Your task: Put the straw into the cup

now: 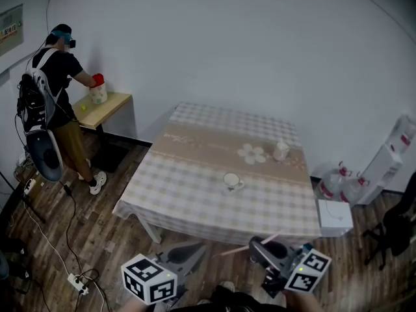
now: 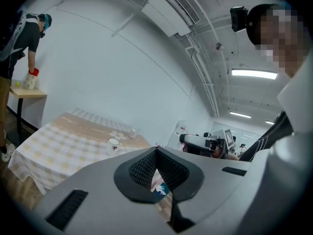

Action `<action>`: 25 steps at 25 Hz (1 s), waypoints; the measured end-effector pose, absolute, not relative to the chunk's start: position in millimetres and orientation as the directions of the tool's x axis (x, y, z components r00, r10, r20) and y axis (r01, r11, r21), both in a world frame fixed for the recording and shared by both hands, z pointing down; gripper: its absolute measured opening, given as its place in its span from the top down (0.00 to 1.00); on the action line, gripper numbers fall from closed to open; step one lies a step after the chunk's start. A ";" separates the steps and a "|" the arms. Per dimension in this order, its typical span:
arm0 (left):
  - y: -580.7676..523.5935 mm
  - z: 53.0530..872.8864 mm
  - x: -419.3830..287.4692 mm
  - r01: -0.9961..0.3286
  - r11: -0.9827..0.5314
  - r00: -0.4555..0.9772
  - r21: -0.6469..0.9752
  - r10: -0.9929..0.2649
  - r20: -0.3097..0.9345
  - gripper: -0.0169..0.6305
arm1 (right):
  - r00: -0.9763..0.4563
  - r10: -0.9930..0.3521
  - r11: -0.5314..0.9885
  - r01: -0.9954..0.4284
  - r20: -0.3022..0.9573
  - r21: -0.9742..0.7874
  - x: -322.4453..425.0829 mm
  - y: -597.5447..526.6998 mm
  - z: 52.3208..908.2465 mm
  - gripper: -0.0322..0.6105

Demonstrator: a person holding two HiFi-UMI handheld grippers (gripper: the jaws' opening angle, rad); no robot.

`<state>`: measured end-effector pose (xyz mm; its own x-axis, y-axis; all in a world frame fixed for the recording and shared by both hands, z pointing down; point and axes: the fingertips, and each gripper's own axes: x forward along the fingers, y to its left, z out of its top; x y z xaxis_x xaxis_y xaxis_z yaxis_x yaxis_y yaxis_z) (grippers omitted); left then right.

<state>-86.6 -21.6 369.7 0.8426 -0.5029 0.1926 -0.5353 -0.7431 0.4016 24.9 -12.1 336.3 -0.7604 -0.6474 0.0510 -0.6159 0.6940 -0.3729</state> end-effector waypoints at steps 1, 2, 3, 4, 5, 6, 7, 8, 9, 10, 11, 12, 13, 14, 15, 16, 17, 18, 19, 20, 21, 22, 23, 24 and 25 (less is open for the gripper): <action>-24.7 369.1 -85.4 -0.535 -0.743 0.842 0.402 -0.503 0.193 0.98 | -0.760 -0.648 0.695 -0.616 0.047 -0.372 26.4 -15.1 334.9 0.89; -28.1 368.1 -83.5 -0.535 -0.744 0.843 0.401 -0.502 0.194 0.98 | -0.760 -0.648 0.696 -0.615 0.044 -0.371 28.1 -18.3 333.5 0.89; -31.4 367.0 -81.1 -0.535 -0.745 0.843 0.399 -0.501 0.194 0.98 | -0.760 -0.649 0.697 -0.615 0.042 -0.370 30.2 -21.7 332.3 0.89; -35.0 366.1 -78.6 -0.535 -0.747 0.843 0.395 -0.500 0.196 0.98 | -0.760 -0.649 0.697 -0.615 0.040 -0.369 32.6 -25.3 331.4 0.89; -39.0 365.4 -76.5 -0.536 -0.748 0.843 0.391 -0.500 0.197 0.98 | -0.759 -0.650 0.697 -0.614 0.037 -0.370 35.1 -29.4 331.1 0.89; -43.3 365.3 -74.9 -0.538 -0.748 0.842 0.388 -0.502 0.199 0.98 | -0.759 -0.650 0.696 -0.614 0.035 -0.372 37.6 -33.9 331.4 0.89; -47.7 365.9 -73.9 -0.541 -0.746 0.839 0.388 -0.505 0.201 0.98 | -0.758 -0.651 0.695 -0.613 0.034 -0.375 39.7 -38.8 332.6 0.89; -52.3 367.4 -73.3 -0.545 -0.742 0.837 0.390 -0.508 0.203 0.98 | -0.759 -0.651 0.694 -0.612 0.035 -0.379 41.5 -44.1 334.5 0.89; -57.3 369.5 -72.7 -0.549 -0.737 0.834 0.394 -0.512 0.206 0.98 | -0.760 -0.649 0.693 -0.611 0.037 -0.382 43.0 -49.9 336.6 0.89; -63.5 371.9 -71.9 -0.553 -0.732 0.832 0.398 -0.514 0.209 0.98 | -0.761 -0.647 0.694 -0.610 0.040 -0.384 44.3 -56.6 338.4 0.89; -71.3 374.0 -70.7 -0.556 -0.728 0.830 0.401 -0.515 0.215 0.98 | -0.763 -0.645 0.694 -0.608 0.044 -0.385 45.8 -64.9 339.7 0.89; -80.9 375.4 -68.9 -0.559 -0.724 0.828 0.404 -0.515 0.222 0.98 | -0.765 -0.642 0.694 -0.607 0.048 -0.388 47.7 -75.0 340.4 0.89; -92.1 376.2 -66.7 -0.562 -0.719 0.826 0.408 -0.515 0.229 0.98 | -0.766 -0.640 0.692 -0.605 0.052 -0.393 50.2 -86.6 340.9 0.89; -103.9 376.7 -64.6 -0.565 -0.713 0.824 0.414 -0.516 0.235 0.98 | -0.768 -0.638 0.690 -0.603 0.058 -0.400 53.0 -98.8 341.9 0.89; -115.5 377.4 -62.8 -0.569 -0.705 0.821 0.423 -0.519 0.240 0.98 | -0.769 -0.635 0.687 -0.602 0.066 -0.407 55.6 -110.8 343.8 0.89; -127.6 378.4 -61.4 -0.573 -0.696 0.818 0.433 -0.521 0.245 0.98 | -0.770 -0.633 0.683 -0.602 0.077 -0.413 58.1 -123.2 346.0 0.89; -141.5 379.4 -59.6 -0.576 -0.686 0.816 0.444 -0.522 0.250 0.98 | -0.770 -0.631 0.678 -0.604 0.089 -0.418 60.8 -137.5 347.6 0.89; -157.8 380.1 -56.9 -0.577 -0.678 0.814 0.455 -0.520 0.257 0.98 | -0.770 -0.630 0.673 -0.606 0.100 -0.424 64.0 -154.1 348.0 0.89; -174.5 380.8 -53.8 -0.577 -0.672 0.814 0.465 -0.517 0.264 0.98 | -0.769 -0.630 0.667 -0.608 0.110 -0.430 67.3 -171.1 347.8 0.89; -188.8 382.2 -50.8 -0.577 -0.666 0.814 0.472 -0.513 0.272 0.98 | -0.768 -0.630 0.661 -0.609 0.118 -0.438 70.1 -186.0 347.9 0.89; -199.7 384.2 -48.3 -0.577 -0.662 0.815 0.478 -0.509 0.277 0.98 | -0.767 -0.630 0.656 -0.611 0.123 -0.443 72.4 -197.7 349.0 0.89; -207.3 386.6 -46.5 -0.577 -0.659 0.814 0.482 -0.508 0.281 0.98 | -0.765 -0.631 0.653 -0.612 0.126 -0.447 74.3 -206.2 350.7 0.89; -211.3 389.5 -45.4 -0.578 -0.658 0.814 0.484 -0.508 0.281 0.98 | -0.764 -0.633 0.651 -0.614 0.128 -0.447 75.7 -211.0 353.1 0.89; -210.5 393.1 -45.3 -0.578 -0.657 0.813 0.483 -0.511 0.279 0.98 | -0.762 -0.635 0.652 -0.616 0.126 -0.442 76.3 -210.8 355.9 0.89; -205.6 397.5 -45.8 -0.580 -0.659 0.812 0.480 -0.515 0.275 0.98 | -0.761 -0.637 0.656 -0.619 0.124 -0.433 76.2 -206.3 358.7 0.89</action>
<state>-45.8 -205.6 397.5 0.8123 -0.5147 0.2745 -0.5795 -0.6586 0.4800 76.2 -206.3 358.7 -0.7612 -0.6366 0.1238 -0.6188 0.6557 -0.4326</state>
